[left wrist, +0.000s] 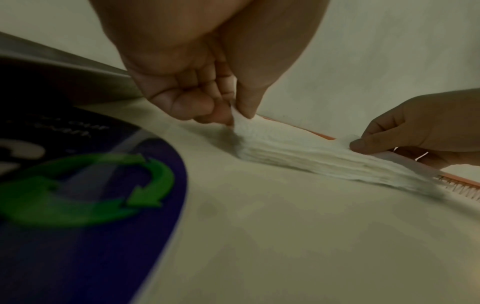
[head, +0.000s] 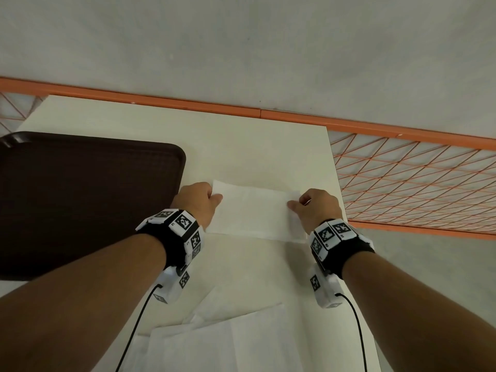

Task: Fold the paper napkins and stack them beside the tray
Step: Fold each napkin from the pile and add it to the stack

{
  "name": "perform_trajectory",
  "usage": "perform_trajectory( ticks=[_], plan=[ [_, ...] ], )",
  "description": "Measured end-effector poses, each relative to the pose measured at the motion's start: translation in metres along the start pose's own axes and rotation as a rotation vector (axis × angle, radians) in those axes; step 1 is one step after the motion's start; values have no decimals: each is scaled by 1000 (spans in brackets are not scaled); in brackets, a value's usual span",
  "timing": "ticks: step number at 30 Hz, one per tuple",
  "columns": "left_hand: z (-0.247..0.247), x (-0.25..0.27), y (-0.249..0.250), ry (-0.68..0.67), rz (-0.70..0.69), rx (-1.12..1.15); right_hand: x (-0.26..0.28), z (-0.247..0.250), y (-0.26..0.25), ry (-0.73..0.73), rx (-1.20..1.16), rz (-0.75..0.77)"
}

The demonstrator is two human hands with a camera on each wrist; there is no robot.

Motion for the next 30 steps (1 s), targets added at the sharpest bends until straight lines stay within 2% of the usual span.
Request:
perform_trajectory(
  ticks=[7, 11, 15, 17, 21, 24, 27, 30],
  plan=[
    [-1, 2, -4, -1, 27, 23, 2, 0, 5, -17, 24, -66],
    [10, 8, -7, -19, 92, 2, 13, 9, 8, 13, 54, -87],
    [27, 35, 1, -1, -56, -14, 48, 9, 8, -19, 63, 9],
    [27, 61, 2, -68, -152, 2, 76, 2, 6, -77, 62, 84],
    [7, 122, -2, -328, -295, 32, 143, -22, 11, -175, 97, 202],
    [-13, 156, -3, -469, -347, -23, 188, -39, 27, -225, 84, 211],
    [-25, 174, 1, -537, -369, -118, 234, -54, 47, -303, 73, 219],
    [-30, 181, 5, -535, -389, -202, 269, -71, 61, -380, 101, 263]
  ],
)
Point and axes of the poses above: each hand's wrist, its own x-axis away from the middle knuckle, its own z-axis out of the back of the hand, y = z × x, the point moved 5 cm from there along -x, towards the middle knuckle, and after that the axes turned 2 degrees about -y, right-handed, at the moved point
